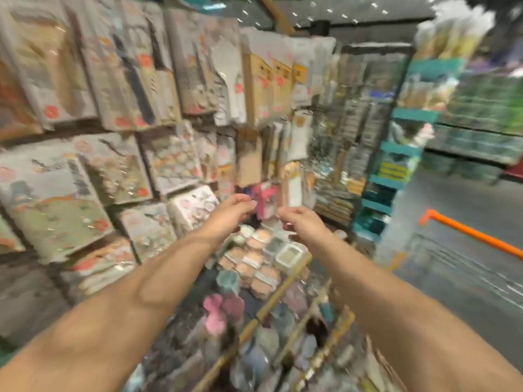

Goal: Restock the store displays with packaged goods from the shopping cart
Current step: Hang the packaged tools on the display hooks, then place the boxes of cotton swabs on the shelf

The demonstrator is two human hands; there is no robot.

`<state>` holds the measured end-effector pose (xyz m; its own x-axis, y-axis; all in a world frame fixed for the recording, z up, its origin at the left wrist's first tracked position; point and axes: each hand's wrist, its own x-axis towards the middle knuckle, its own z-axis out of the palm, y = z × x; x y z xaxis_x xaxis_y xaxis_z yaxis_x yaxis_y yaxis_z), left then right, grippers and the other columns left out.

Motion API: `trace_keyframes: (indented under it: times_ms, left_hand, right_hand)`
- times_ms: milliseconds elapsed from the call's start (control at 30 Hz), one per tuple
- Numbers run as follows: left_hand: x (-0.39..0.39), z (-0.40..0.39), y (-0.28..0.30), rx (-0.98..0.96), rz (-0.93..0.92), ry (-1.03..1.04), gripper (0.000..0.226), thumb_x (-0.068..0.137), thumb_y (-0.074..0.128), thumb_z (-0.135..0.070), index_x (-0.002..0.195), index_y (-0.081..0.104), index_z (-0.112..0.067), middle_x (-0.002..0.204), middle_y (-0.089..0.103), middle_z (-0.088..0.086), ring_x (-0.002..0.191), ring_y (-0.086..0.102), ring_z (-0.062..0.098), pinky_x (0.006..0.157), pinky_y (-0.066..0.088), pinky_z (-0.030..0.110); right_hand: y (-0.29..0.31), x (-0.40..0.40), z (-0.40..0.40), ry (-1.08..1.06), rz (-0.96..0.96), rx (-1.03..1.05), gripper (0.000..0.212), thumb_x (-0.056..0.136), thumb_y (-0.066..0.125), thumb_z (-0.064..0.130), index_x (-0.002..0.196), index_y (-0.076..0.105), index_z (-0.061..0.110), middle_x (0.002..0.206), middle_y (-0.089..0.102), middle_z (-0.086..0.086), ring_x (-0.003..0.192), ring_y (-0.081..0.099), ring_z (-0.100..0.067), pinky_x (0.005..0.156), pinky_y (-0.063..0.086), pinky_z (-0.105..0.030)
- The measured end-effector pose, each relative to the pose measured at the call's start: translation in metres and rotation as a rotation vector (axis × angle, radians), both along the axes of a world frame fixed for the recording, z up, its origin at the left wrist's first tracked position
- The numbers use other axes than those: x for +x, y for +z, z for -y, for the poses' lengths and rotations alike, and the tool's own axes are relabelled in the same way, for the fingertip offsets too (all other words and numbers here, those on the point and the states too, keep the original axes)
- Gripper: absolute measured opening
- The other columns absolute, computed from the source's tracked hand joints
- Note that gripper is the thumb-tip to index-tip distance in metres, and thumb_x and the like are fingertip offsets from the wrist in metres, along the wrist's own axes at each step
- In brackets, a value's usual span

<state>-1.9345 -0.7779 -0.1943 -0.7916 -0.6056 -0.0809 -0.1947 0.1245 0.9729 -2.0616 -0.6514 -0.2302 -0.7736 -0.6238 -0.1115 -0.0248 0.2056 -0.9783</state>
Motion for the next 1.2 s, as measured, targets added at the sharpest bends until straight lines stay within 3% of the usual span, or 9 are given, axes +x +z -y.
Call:
trace_keyframes:
  times_ms: [267, 433, 500, 633, 767, 900, 967, 1067, 1200]
  left_hand:
    - [-0.068, -0.154, -0.108, 0.116, 0.213, -0.467, 0.015, 0.097, 0.058, -0.018, 0.083, 0.055, -0.022, 0.082, 0.059, 0.003, 0.07, 0.053, 0.011, 0.053, 0.039, 0.017]
    - [-0.058, -0.226, -0.209, 0.256, 0.438, -0.609, 0.02, 0.083, 0.072, -0.026, 0.094, 0.057, -0.02, 0.08, 0.06, 0.001, 0.056, 0.05, 0.007, 0.048, 0.03, 0.019]
    - [-0.048, -0.243, -0.243, 0.362, 0.54, -0.64, 0.029, 0.069, 0.072, -0.035, 0.088, 0.055, -0.021, 0.079, 0.06, 0.001, 0.059, 0.05, 0.011, 0.051, 0.029, 0.02]
    - [-0.036, -0.257, -0.304, 0.408, 0.701, -0.527, 0.006, 0.099, 0.054, -0.015, 0.099, 0.061, -0.015, 0.086, 0.063, 0.002, 0.07, 0.061, 0.008, 0.055, 0.047, 0.017]
    - [-0.02, -0.246, -0.341, 0.33, 0.832, -0.575, 0.037, 0.097, 0.058, -0.031, 0.13, 0.056, -0.014, 0.128, 0.061, 0.015, 0.114, 0.061, 0.027, 0.076, 0.043, 0.03]
    - [-0.016, -0.244, -0.36, 0.316, 0.926, -0.571, 0.042, 0.099, 0.053, -0.033, 0.132, 0.052, -0.007, 0.114, 0.061, 0.009, 0.112, 0.057, 0.023, 0.087, 0.043, 0.033]
    - [-0.019, -0.244, -0.367, 0.331, 0.957, -0.51, 0.044, 0.101, 0.052, -0.026, 0.132, 0.05, 0.005, 0.109, 0.059, 0.023, 0.109, 0.057, 0.036, 0.074, 0.041, 0.028]
    - [-0.017, -0.238, -0.381, 0.326, 0.962, -0.425, 0.032, 0.099, 0.055, -0.021, 0.126, 0.056, -0.004, 0.1, 0.057, 0.01, 0.094, 0.056, 0.022, 0.077, 0.041, 0.029]
    - [-0.013, -0.23, -0.404, 0.344, 0.92, -0.355, 0.036, 0.094, 0.063, -0.033, 0.125, 0.056, -0.016, 0.106, 0.059, 0.002, 0.095, 0.055, 0.017, 0.077, 0.041, 0.03]
  right_hand:
    - [-0.094, 0.002, -0.202, -0.364, 0.192, 0.144, 0.021, 0.097, 0.059, 0.029, 0.078, 0.055, 0.021, 0.072, 0.052, 0.002, 0.062, 0.048, -0.009, 0.057, 0.032, -0.022]
    - [-0.181, 0.039, -0.288, -0.536, 0.41, 0.243, 0.029, 0.097, 0.06, 0.03, 0.071, 0.052, 0.021, 0.071, 0.052, 0.001, 0.06, 0.046, -0.011, 0.056, 0.03, -0.023]
    - [-0.214, 0.053, -0.306, -0.551, 0.504, 0.285, 0.026, 0.098, 0.058, 0.031, 0.075, 0.052, 0.021, 0.071, 0.051, -0.001, 0.059, 0.045, -0.012, 0.054, 0.03, -0.024]
    - [-0.265, 0.07, -0.323, -0.547, 0.68, 0.325, 0.028, 0.099, 0.057, 0.031, 0.097, 0.061, 0.003, 0.085, 0.056, -0.025, 0.068, 0.057, -0.033, 0.068, 0.052, -0.03]
    - [-0.32, 0.085, -0.328, -0.528, 0.723, 0.449, 0.024, 0.095, 0.063, 0.037, 0.087, 0.058, 0.014, 0.082, 0.056, -0.005, 0.074, 0.051, -0.018, 0.062, 0.039, -0.029]
    - [-0.362, 0.091, -0.323, -0.504, 0.727, 0.46, 0.035, 0.091, 0.065, 0.042, 0.078, 0.051, 0.014, 0.07, 0.039, -0.007, 0.057, 0.038, -0.018, 0.052, 0.028, -0.028]
    - [-0.375, 0.08, -0.311, -0.494, 0.668, 0.51, 0.036, 0.088, 0.069, 0.046, 0.092, 0.058, 0.012, 0.078, 0.052, -0.006, 0.066, 0.052, -0.019, 0.059, 0.038, -0.031]
    - [-0.392, 0.051, -0.295, -0.42, 0.541, 0.573, 0.062, 0.082, 0.069, 0.058, 0.122, 0.059, 0.012, 0.113, 0.065, -0.007, 0.103, 0.063, -0.028, 0.077, 0.047, -0.033]
    - [-0.411, 0.016, -0.278, -0.196, 0.536, 0.667, 0.114, 0.06, 0.077, 0.074, 0.15, 0.034, 0.019, 0.152, 0.04, -0.004, 0.137, 0.042, -0.028, 0.109, 0.038, -0.038]
